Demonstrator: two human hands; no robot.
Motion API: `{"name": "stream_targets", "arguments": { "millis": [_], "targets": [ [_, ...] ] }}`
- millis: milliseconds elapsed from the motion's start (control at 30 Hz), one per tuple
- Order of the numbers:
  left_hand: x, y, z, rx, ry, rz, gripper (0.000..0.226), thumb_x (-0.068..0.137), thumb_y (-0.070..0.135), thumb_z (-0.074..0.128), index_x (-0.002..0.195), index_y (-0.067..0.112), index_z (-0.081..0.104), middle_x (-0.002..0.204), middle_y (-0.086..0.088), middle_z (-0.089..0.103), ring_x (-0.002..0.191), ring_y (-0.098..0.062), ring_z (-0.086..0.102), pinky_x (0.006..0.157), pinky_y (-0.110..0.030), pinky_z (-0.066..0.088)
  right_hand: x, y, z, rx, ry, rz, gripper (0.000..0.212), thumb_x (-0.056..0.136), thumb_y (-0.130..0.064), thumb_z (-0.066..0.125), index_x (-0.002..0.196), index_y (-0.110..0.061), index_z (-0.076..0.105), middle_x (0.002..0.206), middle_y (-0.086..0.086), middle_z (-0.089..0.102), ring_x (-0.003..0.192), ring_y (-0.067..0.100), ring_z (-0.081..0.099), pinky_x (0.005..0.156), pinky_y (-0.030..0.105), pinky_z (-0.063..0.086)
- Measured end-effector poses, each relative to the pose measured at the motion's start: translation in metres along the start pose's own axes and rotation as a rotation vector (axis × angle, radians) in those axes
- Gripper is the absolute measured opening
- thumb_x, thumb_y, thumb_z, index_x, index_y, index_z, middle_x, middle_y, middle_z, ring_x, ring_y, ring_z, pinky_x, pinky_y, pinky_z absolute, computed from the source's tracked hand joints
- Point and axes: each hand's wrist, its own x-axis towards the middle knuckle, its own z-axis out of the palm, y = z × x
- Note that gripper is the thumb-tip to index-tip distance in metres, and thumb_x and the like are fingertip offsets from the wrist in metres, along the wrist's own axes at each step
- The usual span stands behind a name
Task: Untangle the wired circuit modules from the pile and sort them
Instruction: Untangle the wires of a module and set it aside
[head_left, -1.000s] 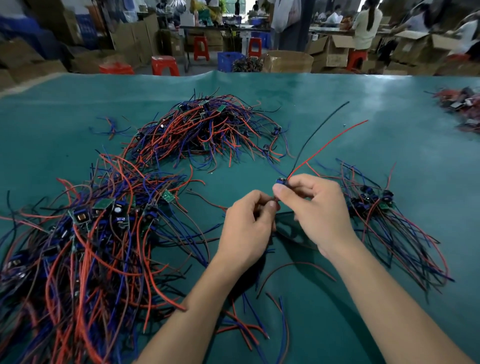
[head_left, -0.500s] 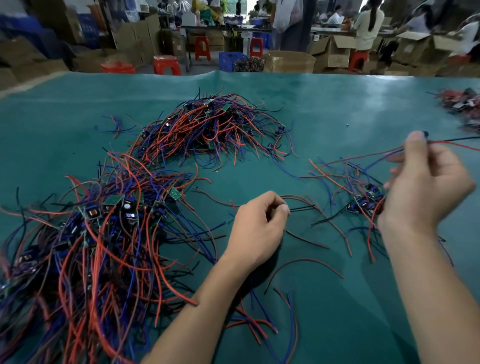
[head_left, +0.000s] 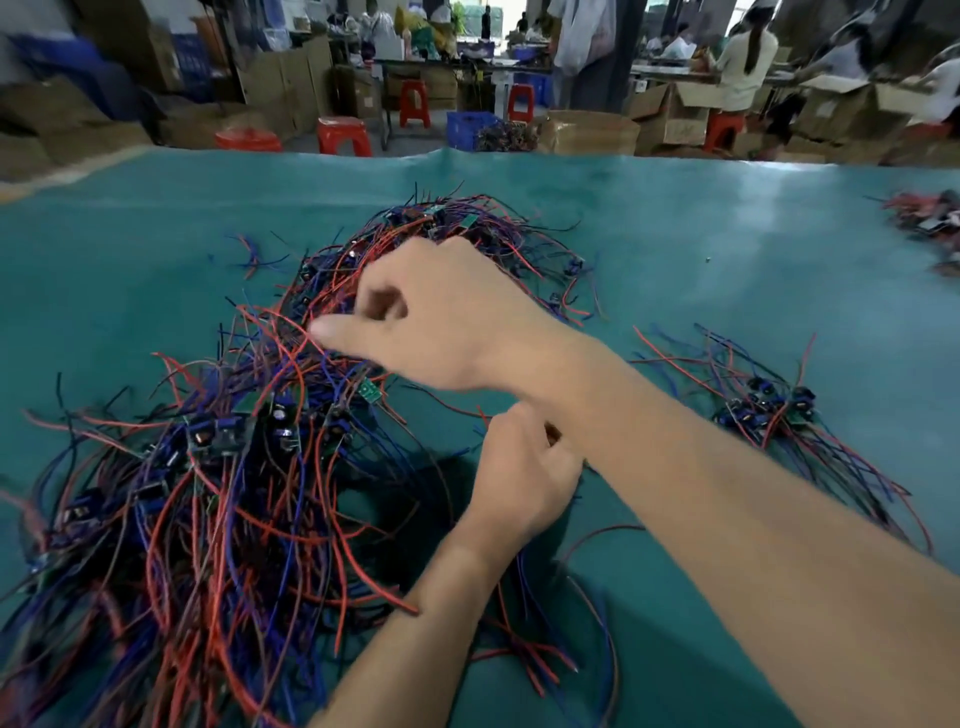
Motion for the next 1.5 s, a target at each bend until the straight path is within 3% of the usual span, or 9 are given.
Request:
{"name": "stream_targets", "arguments": {
  "millis": [67, 167, 367, 667, 867, 1033, 1133, 1300, 1500],
  "targets": [
    [0.003, -0.001, 0.003, -0.043, 0.002, 0.01, 0.029, 0.086, 0.004, 0.056, 0.064, 0.022, 0.053, 0.057, 0.009, 0.06, 0.058, -0.004, 0.048, 0.061, -0.031, 0.04, 0.016, 0.028, 0.001, -0.133, 0.012, 0.087, 0.042, 0.089, -0.055, 0.063, 0.076, -0.015, 0.069, 0.09, 0.01, 0.071, 0.09, 0.033, 0.065, 0.087, 0.041, 0.056],
    [0.004, -0.001, 0.006, -0.077, 0.012, 0.012, 0.01, 0.092, 0.013, 0.057, 0.084, 0.018, 0.062, 0.064, 0.0, 0.066, 0.062, -0.019, 0.059, 0.064, -0.036, 0.049, 0.032, 0.089, 0.003, -0.227, 0.071, 0.297, 0.015, 0.084, -0.029, 0.063, 0.085, -0.016, 0.07, 0.106, 0.015, 0.072, 0.101, 0.037, 0.067, 0.091, 0.043, 0.057],
    [0.005, -0.002, 0.005, -0.075, 0.013, 0.031, 0.007, 0.091, 0.016, 0.056, 0.09, 0.019, 0.063, 0.065, -0.004, 0.067, 0.066, -0.027, 0.061, 0.07, -0.042, 0.053, 0.032, 0.175, 0.019, -0.297, -0.142, 0.532, 0.041, 0.092, -0.024, 0.057, 0.132, -0.026, 0.063, 0.142, 0.012, 0.058, 0.134, 0.038, 0.047, 0.11, 0.045, 0.044],
    [0.004, -0.002, 0.006, -0.07, 0.014, 0.027, 0.007, 0.09, 0.016, 0.056, 0.091, 0.018, 0.063, 0.064, -0.004, 0.066, 0.064, -0.026, 0.06, 0.069, -0.041, 0.054, 0.015, 0.187, 0.009, -0.153, 0.085, 0.556, 0.03, 0.086, -0.013, 0.064, 0.113, -0.004, 0.072, 0.118, 0.022, 0.071, 0.112, 0.04, 0.063, 0.093, 0.045, 0.055],
    [0.005, -0.002, 0.006, -0.08, 0.011, 0.009, 0.008, 0.091, 0.015, 0.056, 0.091, 0.018, 0.063, 0.064, -0.004, 0.066, 0.064, -0.026, 0.06, 0.069, -0.041, 0.054, -0.011, 0.176, -0.007, 0.134, 0.274, 0.581, 0.007, 0.082, -0.019, 0.073, 0.082, -0.021, 0.079, 0.088, 0.002, 0.075, 0.095, 0.028, 0.066, 0.066, 0.024, 0.045],
    [0.006, -0.006, 0.007, -0.103, 0.031, 0.005, 0.009, 0.092, 0.014, 0.058, 0.096, 0.019, 0.063, 0.07, -0.002, 0.067, 0.065, -0.021, 0.06, 0.068, -0.036, 0.051, -0.051, 0.165, -0.017, 0.464, 0.398, 0.567, 0.01, 0.08, -0.016, 0.076, 0.077, -0.024, 0.08, 0.09, 0.004, 0.079, 0.099, 0.03, 0.072, 0.097, 0.045, 0.057],
    [0.007, -0.006, 0.007, -0.117, 0.087, -0.019, 0.015, 0.092, 0.013, 0.06, 0.107, 0.017, 0.061, 0.077, 0.004, 0.065, 0.057, -0.005, 0.054, 0.066, -0.028, 0.047, -0.077, 0.156, -0.016, 0.616, 0.461, 0.529, 0.012, 0.08, -0.01, 0.074, 0.078, -0.019, 0.082, 0.087, 0.004, 0.08, 0.099, 0.028, 0.074, 0.099, 0.045, 0.057],
    [0.007, -0.005, 0.003, -0.074, 0.202, -0.068, 0.031, 0.094, 0.018, 0.059, 0.124, 0.019, 0.051, 0.121, -0.003, 0.05, 0.069, -0.016, 0.063, 0.089, -0.03, 0.047, -0.108, 0.146, -0.008, 0.869, 0.548, 0.497, 0.027, 0.088, 0.0, 0.068, 0.068, -0.013, 0.08, 0.086, 0.008, 0.079, 0.068, 0.016, 0.073, 0.058, 0.023, 0.056],
    [0.008, -0.009, 0.003, -0.037, 0.174, -0.194, 0.048, 0.09, 0.017, 0.058, 0.136, 0.022, 0.045, 0.118, -0.013, 0.062, 0.088, 0.006, 0.061, 0.1, -0.028, 0.04, -0.12, 0.148, 0.003, 0.818, 0.525, 0.507, 0.024, 0.087, -0.009, 0.069, 0.076, -0.024, 0.083, 0.082, 0.004, 0.079, 0.039, 0.011, 0.046, 0.038, 0.022, 0.031]
  ]
}}
